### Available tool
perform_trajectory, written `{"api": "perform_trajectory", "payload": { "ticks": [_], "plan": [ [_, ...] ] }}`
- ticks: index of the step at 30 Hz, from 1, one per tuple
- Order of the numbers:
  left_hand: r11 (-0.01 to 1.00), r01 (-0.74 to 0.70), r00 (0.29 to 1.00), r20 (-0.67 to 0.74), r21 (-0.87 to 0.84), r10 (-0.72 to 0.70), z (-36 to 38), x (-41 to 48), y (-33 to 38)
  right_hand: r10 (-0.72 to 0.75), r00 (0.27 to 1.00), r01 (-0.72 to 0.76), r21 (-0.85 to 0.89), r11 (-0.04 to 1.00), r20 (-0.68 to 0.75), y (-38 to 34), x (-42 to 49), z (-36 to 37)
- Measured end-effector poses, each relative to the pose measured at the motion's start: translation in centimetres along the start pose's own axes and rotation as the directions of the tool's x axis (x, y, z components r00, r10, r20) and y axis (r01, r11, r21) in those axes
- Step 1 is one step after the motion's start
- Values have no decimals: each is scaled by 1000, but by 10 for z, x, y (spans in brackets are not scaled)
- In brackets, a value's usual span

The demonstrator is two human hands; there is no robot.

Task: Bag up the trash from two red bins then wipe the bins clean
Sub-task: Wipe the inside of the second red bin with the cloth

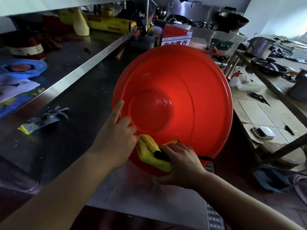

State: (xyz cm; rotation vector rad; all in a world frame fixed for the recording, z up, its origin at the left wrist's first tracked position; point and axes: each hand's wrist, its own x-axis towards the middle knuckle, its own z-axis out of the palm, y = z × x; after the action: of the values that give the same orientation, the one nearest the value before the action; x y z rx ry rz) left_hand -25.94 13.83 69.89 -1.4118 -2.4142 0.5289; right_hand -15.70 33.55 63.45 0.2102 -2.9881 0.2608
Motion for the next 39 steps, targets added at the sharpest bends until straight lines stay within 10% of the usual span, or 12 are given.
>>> {"api": "perform_trajectory", "payload": {
  "ticks": [8, 21, 25, 39],
  "plan": [
    [996, -20, 988, 154, 84, 7, -11, 8, -1, -205, 971, 211, -44, 976, 125, 31, -18, -31],
    [996, -79, 994, 75, -32, 81, -9, 13, -10, 199, 744, 36, -336, 941, 638, 66, 105, 49],
    [997, -57, 992, -113, -46, 52, -5, 13, -16, 219, 739, -21, -303, 953, 637, 82, 134, 84],
    [1000, -18, 989, 145, -9, 19, -11, 18, -23, -11, 766, 148, -160, 976, 643, 34, 49, -54]
  ]
}}
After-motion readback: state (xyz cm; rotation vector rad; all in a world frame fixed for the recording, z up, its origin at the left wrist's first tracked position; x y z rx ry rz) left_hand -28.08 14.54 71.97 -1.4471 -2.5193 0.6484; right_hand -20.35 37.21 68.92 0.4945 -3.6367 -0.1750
